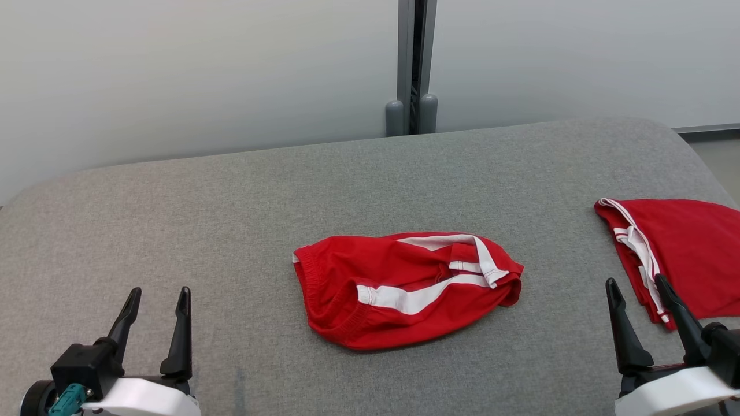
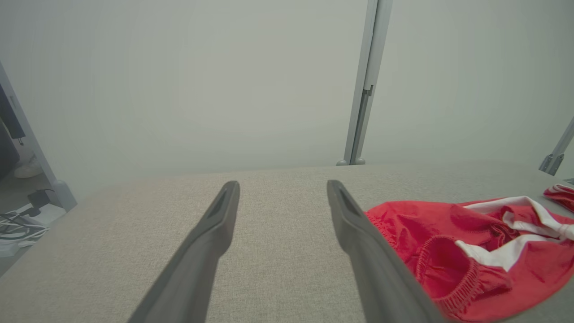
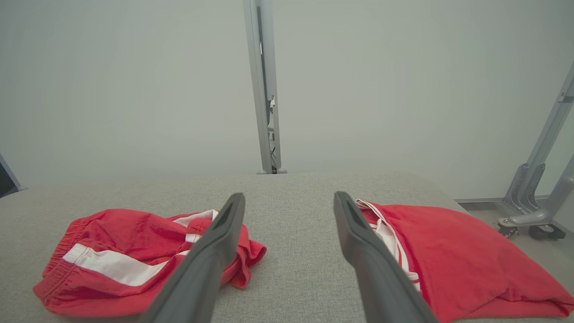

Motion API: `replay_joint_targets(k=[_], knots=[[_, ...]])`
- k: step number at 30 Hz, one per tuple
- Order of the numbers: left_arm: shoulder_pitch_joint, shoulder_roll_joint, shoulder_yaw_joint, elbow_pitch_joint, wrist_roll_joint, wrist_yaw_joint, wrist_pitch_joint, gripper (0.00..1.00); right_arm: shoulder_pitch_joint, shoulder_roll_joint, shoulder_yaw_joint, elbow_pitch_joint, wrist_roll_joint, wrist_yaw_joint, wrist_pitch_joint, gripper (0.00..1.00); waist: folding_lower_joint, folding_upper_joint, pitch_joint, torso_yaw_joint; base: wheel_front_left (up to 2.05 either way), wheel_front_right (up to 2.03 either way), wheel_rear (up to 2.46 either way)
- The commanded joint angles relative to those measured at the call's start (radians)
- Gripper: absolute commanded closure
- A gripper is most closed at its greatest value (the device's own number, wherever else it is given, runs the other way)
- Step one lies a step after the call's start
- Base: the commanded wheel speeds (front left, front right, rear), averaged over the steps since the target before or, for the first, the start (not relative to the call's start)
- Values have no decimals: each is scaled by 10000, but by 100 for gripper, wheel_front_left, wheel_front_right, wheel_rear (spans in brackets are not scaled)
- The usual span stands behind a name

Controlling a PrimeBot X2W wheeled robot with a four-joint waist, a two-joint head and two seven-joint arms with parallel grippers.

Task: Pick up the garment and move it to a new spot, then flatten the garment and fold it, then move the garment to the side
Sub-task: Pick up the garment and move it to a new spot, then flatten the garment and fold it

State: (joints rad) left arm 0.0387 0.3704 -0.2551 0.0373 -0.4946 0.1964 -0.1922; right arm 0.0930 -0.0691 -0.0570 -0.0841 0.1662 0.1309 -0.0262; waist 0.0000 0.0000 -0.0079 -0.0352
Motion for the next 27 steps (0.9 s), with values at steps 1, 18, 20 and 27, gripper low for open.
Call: replay_joint_targets(k=[1, 18, 20, 27], knots=[[86, 62, 11, -45, -32, 75, 22, 0, 103, -4, -35, -52, -71, -4, 25, 0, 0, 0, 3, 9, 0, 0, 0], [-629, -163, -582, -339, 75, -39, 524, 0, -177, 60, -25, -154, 21, -4, -40, 0, 0, 0, 488, 80, 0, 0, 0], [-890, -292, -915, -376, 83, -226, 807, 0, -244, 63, 37, -153, 27, -4, -45, 0, 0, 0, 659, 18, 0, 0, 0], [-1905, -917, -2388, 16, -272, -1317, 2262, 0, -523, 81, 235, -27, 99, -4, -80, 0, 0, 0, 1353, -416, 0, 0, 0]])
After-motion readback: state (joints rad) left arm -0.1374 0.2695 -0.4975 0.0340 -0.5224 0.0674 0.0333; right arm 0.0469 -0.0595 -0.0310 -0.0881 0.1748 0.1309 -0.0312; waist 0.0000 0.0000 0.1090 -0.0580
